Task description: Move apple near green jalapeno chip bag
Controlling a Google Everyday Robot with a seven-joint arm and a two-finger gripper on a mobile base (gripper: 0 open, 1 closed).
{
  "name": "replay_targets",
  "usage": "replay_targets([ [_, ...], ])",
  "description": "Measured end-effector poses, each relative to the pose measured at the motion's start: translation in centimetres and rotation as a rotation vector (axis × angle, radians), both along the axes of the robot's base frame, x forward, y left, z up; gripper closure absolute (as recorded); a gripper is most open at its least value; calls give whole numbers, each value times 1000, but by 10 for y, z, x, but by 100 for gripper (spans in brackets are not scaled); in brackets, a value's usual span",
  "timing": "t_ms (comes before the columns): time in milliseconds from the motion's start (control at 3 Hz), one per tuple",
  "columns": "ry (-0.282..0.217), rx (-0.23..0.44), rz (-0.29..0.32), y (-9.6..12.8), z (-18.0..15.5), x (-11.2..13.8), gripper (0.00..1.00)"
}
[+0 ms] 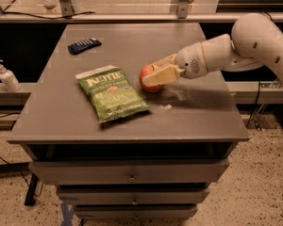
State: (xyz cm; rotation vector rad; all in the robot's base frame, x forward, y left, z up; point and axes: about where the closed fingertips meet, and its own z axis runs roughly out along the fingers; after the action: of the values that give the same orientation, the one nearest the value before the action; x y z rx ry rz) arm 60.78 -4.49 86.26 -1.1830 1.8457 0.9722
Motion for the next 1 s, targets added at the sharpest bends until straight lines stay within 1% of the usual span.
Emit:
replay_targets([
  [667, 29, 23, 59, 22, -6, -16, 100],
  [1000, 45, 21, 78, 27, -10, -24, 81],
])
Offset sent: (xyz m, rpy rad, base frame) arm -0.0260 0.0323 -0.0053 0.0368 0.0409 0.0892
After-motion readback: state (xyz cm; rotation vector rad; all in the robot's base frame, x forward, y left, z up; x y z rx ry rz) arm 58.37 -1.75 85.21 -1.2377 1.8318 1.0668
